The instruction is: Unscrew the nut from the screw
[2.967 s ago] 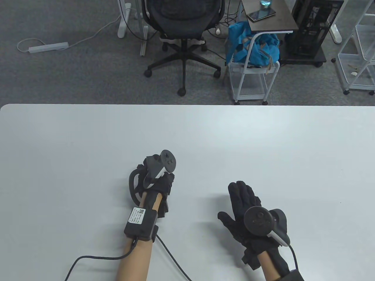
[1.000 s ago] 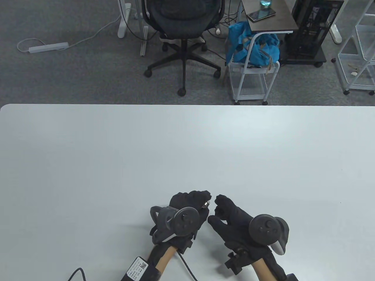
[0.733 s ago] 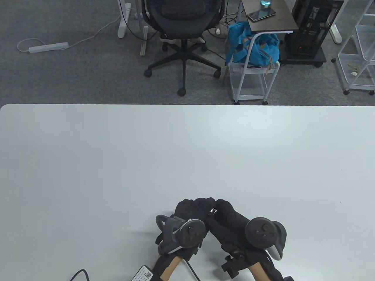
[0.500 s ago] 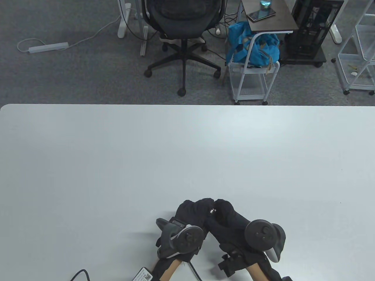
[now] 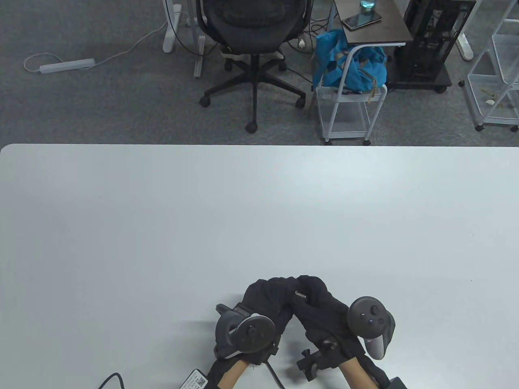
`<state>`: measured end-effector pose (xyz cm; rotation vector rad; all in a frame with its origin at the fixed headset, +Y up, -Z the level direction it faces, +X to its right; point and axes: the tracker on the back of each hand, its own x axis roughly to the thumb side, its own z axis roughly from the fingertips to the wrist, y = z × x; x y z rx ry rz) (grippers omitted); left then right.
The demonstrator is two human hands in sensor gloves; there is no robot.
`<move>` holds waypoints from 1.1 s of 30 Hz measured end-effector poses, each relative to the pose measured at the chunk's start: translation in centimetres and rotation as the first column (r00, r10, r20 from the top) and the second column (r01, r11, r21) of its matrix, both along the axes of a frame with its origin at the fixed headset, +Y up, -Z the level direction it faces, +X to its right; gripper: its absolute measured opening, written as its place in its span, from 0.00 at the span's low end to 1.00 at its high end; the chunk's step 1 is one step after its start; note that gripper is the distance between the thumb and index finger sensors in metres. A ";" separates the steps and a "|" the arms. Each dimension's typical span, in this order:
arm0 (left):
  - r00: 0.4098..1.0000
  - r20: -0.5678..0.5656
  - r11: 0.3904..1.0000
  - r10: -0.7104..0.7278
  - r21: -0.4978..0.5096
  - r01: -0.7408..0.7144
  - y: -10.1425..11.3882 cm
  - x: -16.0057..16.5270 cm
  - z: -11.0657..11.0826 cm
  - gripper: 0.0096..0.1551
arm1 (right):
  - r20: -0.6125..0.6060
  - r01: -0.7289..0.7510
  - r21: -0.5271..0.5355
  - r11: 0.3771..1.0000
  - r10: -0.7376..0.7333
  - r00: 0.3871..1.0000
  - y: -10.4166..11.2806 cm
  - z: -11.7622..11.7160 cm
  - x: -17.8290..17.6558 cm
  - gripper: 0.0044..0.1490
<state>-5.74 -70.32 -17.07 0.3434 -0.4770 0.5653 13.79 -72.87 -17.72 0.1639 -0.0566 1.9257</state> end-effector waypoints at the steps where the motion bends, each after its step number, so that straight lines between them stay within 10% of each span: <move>1: 1.000 0.009 1.000 0.017 0.003 -0.017 -0.1 -0.1 0.0 0.29 | -0.008 0.032 -0.020 0.999 -0.033 0.999 -0.2 -0.1 0.1 0.37; 15: 0.944 0.030 0.920 0.328 -0.235 -0.312 -1.7 -1.5 -1.0 0.27 | -0.057 0.272 -0.222 0.937 -0.291 0.955 -1.7 -1.1 1.0 0.32; 33: 0.778 -0.065 0.674 0.625 -0.459 -0.579 -3.4 -2.3 -1.7 0.27 | -0.132 0.153 0.005 0.988 -0.151 0.980 0.0 -0.7 0.5 0.31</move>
